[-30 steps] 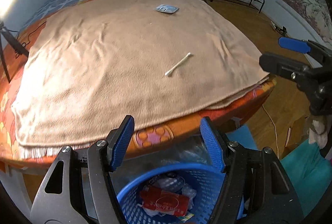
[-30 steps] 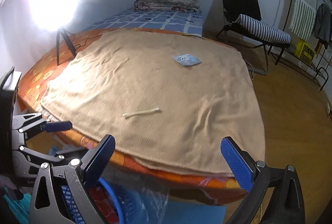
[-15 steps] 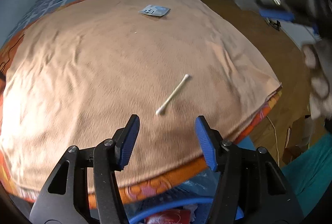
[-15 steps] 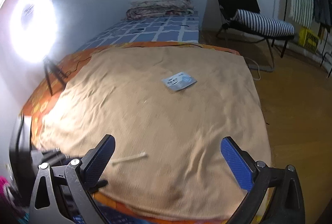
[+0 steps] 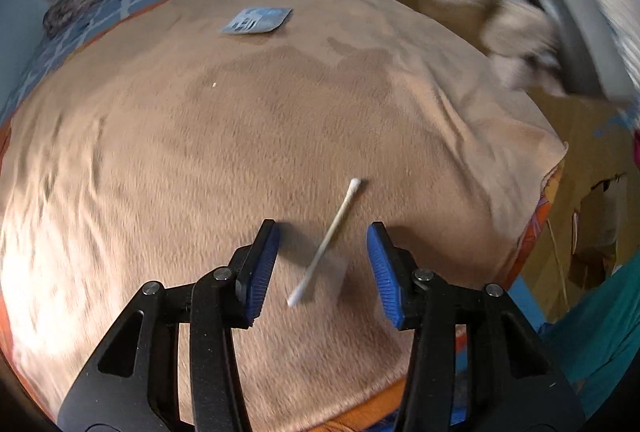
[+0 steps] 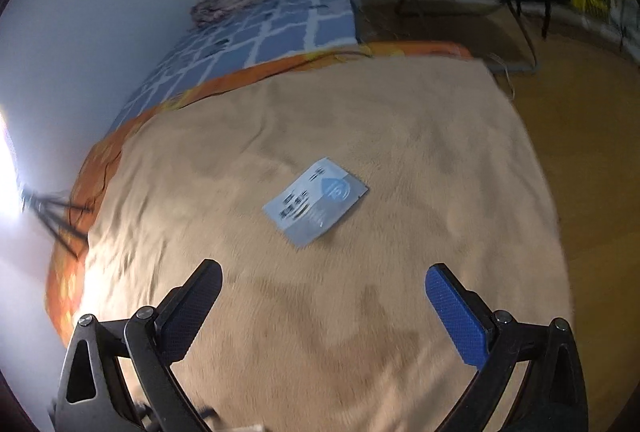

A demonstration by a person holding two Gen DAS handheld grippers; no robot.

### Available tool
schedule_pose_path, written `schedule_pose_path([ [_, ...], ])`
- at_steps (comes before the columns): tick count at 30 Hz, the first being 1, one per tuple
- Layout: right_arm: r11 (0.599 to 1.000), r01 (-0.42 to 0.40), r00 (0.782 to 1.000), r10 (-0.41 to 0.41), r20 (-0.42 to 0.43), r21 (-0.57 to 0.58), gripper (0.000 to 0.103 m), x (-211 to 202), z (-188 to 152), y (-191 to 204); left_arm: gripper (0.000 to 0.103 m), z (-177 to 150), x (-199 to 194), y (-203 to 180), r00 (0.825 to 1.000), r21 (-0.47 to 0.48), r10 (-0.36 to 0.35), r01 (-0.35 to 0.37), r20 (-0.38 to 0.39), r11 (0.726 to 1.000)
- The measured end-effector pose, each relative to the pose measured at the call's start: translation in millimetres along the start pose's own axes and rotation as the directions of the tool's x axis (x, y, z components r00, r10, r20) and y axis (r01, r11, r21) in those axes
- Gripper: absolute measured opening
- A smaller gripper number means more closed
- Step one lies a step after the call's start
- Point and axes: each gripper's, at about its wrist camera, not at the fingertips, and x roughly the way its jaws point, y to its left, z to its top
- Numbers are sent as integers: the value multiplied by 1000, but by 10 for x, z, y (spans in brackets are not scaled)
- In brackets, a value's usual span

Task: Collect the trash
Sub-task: 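Grasp the cotton swab with the left tool while the right tool grasps the wipe packet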

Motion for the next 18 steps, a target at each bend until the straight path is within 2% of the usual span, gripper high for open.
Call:
schedule_pose_path([
  [2, 998, -11, 999, 13, -31, 63, 103, 156, 84, -60, 47, 43, 33, -6, 1000, 21, 8, -8, 3, 1000],
  [7, 992, -2, 997, 12, -73, 129, 102, 477, 241, -101, 28, 101, 85, 35, 999, 37, 30, -31, 19, 999],
  [9, 991, 4, 997, 7, -83, 136, 102, 599, 289, -70, 16, 121, 97, 83, 999, 24, 26, -27, 27, 999],
  [13, 990, 28, 994, -14, -105, 136, 102, 781, 354, 17, 5, 137, 101, 189, 999, -10, 12, -12, 33, 1000],
  [18, 987, 151, 984, -145, -104, 55, 103, 955, 432, 254, 1, 74, 23, 366, 999, -73, -5, 8, 39, 997],
])
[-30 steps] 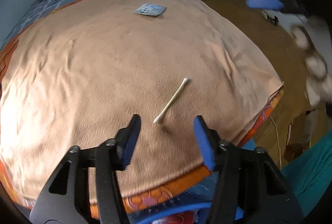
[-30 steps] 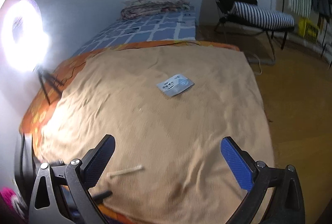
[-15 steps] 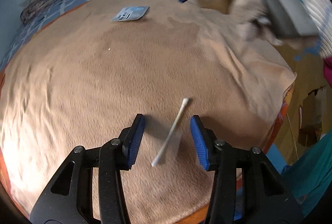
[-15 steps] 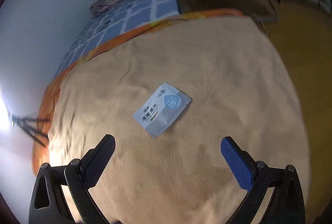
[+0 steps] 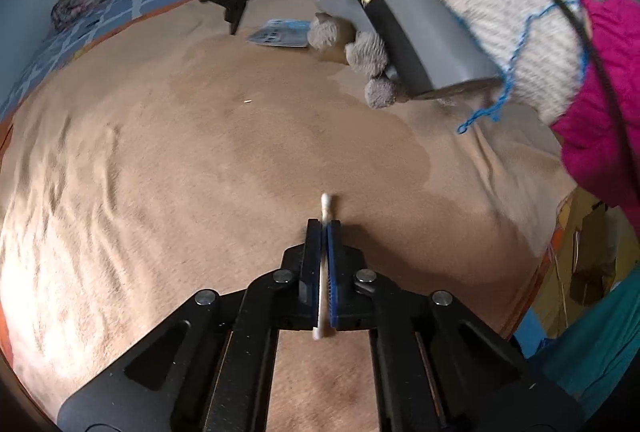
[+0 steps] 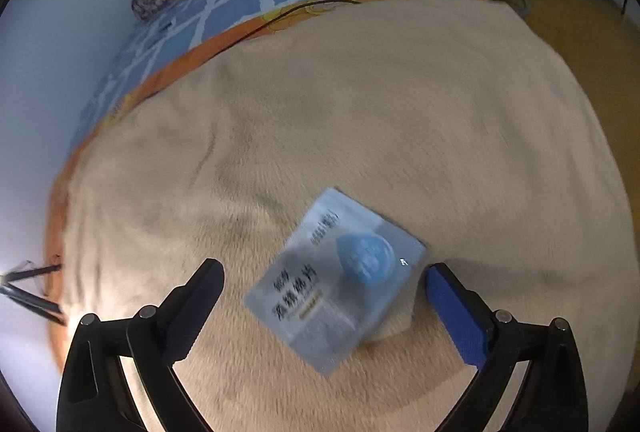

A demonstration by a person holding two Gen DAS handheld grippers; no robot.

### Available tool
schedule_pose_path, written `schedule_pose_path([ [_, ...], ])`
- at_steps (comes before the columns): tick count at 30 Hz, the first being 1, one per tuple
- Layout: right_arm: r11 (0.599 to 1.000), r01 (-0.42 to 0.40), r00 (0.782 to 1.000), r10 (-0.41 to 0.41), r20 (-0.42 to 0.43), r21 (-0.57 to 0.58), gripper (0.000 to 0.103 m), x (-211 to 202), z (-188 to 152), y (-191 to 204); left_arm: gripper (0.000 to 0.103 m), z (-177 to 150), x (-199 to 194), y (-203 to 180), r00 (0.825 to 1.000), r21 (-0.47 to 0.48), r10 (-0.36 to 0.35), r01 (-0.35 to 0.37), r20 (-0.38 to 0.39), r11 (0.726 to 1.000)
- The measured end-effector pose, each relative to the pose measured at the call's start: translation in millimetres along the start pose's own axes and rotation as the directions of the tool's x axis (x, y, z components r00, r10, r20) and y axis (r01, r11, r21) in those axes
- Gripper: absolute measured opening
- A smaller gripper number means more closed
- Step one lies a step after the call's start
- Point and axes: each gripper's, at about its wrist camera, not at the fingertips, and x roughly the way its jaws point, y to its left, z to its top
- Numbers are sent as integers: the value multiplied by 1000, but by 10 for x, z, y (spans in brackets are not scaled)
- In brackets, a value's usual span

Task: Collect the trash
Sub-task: 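Grasp the cotton swab with the left tool while the right tool grasps the wipe packet, then carry the cotton swab and wipe packet over to the blue basket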

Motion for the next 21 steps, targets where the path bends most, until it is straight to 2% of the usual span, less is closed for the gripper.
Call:
schedule_pose_path([
  [3, 993, 97, 995, -96, 18, -63, 101, 62, 8, 135, 1, -32, -49, 128, 1000, -42, -4, 4, 1, 999],
  [6, 982, 148, 988, -142, 56, -117, 91, 32, -30, 190, 1, -60, -100, 281, 1000, -87, -2, 2, 3, 996],
  [8, 982, 147, 988, -139, 70, -121, 79, -27, -40, 174, 0, -80, -128, 378, 1000, -112, 5, -5, 4, 994],
  [9, 982, 142, 988, -134, 72, -124, 70, -56, -41, 156, 0, -89, -142, 417, 1000, -123, 9, -8, 5, 992],
  [10, 983, 133, 990, -125, 69, -125, 67, -67, -31, 136, 0, -87, -151, 444, 1000, -130, 11, -10, 5, 991],
  [16, 992, 60, 996, -53, 69, -108, 64, -189, -99, 4, 0, -144, -261, 554, 1000, -164, 24, -22, 8, 986],
  [21, 990, 26, 993, -11, 116, -137, 64, -386, -215, 21, 0, -223, -396, 569, 999, -188, 35, -33, 8, 982],
])
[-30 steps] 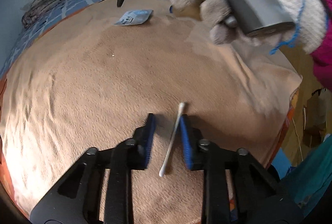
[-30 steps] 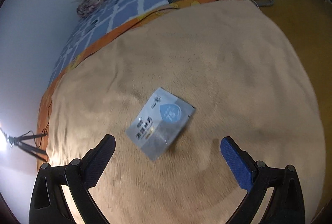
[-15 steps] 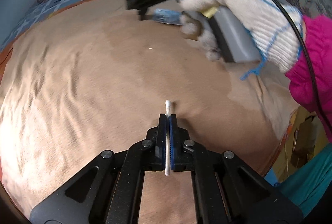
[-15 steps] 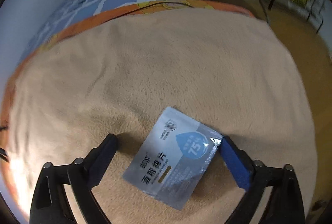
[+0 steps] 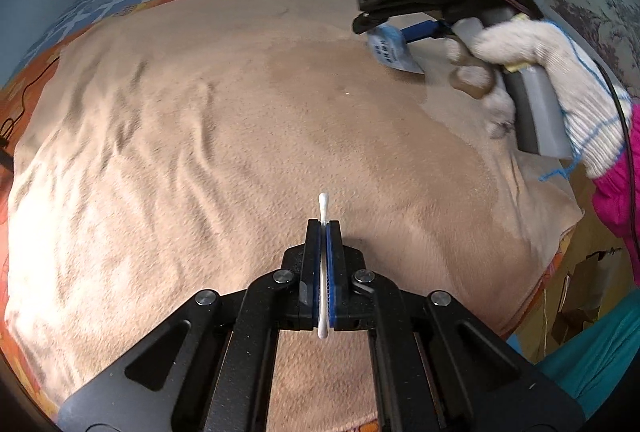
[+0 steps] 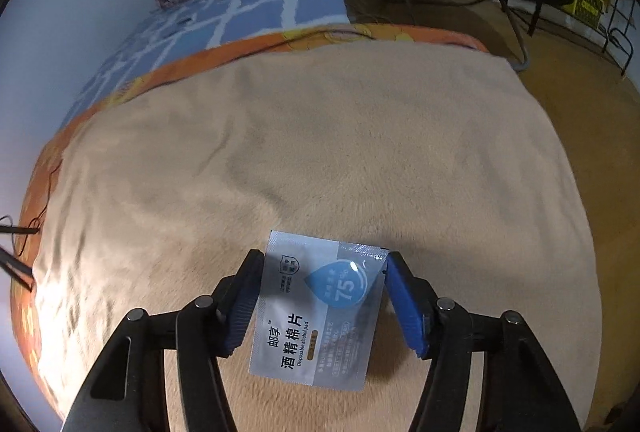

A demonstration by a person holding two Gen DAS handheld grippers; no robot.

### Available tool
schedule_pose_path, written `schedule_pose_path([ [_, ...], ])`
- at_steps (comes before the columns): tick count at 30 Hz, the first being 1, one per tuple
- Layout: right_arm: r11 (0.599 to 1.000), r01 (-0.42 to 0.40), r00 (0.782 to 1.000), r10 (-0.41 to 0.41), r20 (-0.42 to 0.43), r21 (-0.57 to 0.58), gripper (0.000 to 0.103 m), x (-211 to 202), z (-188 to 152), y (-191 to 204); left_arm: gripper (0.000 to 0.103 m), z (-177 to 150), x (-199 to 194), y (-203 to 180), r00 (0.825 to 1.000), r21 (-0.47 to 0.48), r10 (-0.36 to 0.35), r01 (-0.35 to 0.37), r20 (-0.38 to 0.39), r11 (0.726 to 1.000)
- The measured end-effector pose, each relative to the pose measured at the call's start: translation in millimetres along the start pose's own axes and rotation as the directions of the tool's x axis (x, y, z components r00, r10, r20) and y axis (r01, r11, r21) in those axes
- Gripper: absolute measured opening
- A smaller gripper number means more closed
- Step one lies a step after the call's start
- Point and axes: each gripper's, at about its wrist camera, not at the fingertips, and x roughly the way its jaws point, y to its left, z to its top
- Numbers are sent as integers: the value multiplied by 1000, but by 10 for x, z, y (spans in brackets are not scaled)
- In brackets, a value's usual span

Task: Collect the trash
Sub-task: 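Carry the cotton swab and wipe packet over to the blue basket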

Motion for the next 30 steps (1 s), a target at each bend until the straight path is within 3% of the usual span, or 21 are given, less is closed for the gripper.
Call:
schedule_pose_path([
  [17, 987, -147, 979, 155, 132, -65, 64, -1021, -568, 82, 0, -156, -624, 30, 998, -63, 23, -19, 55, 998],
  [30, 963, -209, 963, 233, 135, -170, 64, -1725, -1405, 211, 0, -714, -1177, -270, 996, -60, 31, -26, 84, 998],
])
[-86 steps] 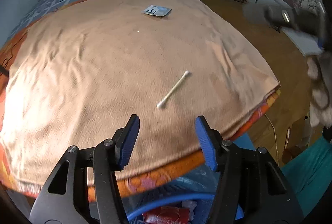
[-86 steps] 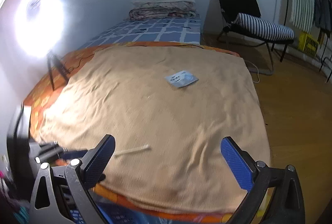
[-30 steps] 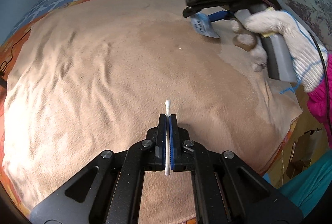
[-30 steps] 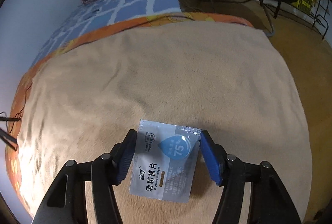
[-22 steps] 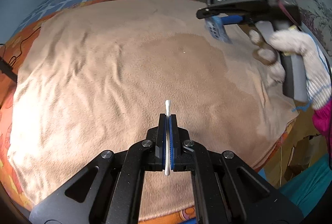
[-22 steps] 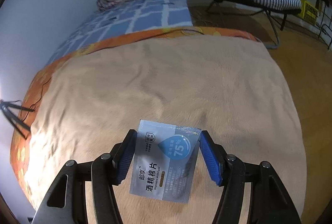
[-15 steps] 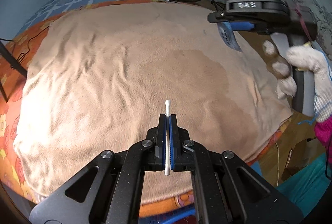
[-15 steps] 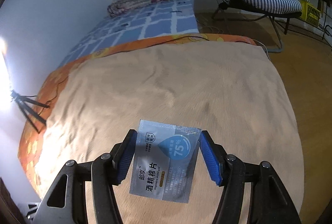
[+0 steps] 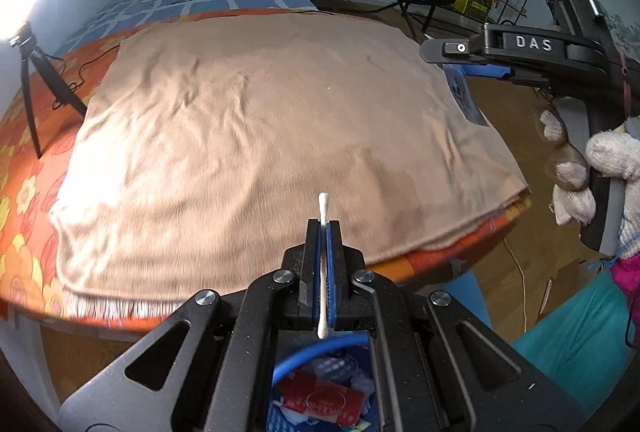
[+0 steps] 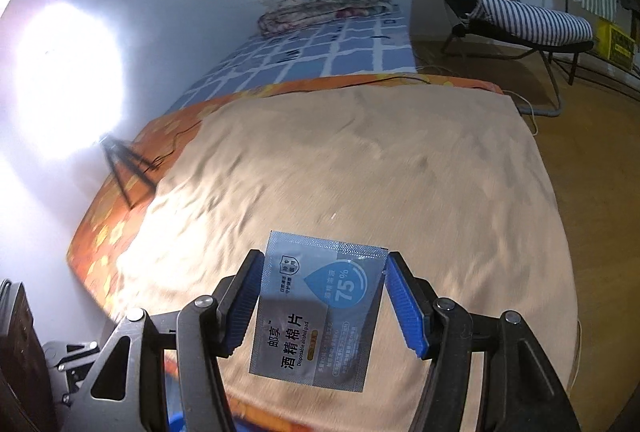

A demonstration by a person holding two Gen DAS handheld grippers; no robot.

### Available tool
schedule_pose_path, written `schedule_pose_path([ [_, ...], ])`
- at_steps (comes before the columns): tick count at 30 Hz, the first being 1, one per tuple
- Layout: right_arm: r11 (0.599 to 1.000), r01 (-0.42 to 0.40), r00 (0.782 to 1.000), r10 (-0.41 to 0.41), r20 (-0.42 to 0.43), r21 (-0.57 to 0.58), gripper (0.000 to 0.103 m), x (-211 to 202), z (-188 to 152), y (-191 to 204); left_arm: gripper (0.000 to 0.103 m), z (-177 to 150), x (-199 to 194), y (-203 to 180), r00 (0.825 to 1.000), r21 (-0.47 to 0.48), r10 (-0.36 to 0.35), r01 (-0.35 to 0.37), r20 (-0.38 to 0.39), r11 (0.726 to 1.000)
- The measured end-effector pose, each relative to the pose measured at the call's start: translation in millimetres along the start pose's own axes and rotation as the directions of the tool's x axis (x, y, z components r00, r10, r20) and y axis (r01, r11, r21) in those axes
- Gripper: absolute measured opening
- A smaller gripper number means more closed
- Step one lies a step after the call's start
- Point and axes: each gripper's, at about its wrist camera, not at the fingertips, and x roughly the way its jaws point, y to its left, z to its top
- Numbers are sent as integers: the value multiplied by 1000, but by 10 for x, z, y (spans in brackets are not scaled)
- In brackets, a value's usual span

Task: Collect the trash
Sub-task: 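Carry the cotton swab and wipe packet over to the blue basket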

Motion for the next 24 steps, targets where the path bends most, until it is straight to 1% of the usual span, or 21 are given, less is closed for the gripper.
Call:
schedule_pose_path([
  [6, 999, -30, 1000, 30, -3, -14, 64, -259, -266, 132, 0, -250, -239, -111, 1000, 3, 11, -11, 16, 1000],
  [12, 999, -40, 999, 40, 3, -28, 64, -453, -514, 231, 0, -451, -374, -171, 1000, -5, 18, -18, 18, 1000],
  [19, 997, -55, 998, 53, -36, -52, 64, -526, -941, 364, 0, -707, -446, -205, 1000, -11, 21, -21, -3, 1000],
  [24, 995, -76, 994, 71, -83, -61, 64, -525, -1257, 429, 0, -901, -465, -220, 1000, -16, 23, -23, -20, 1000],
])
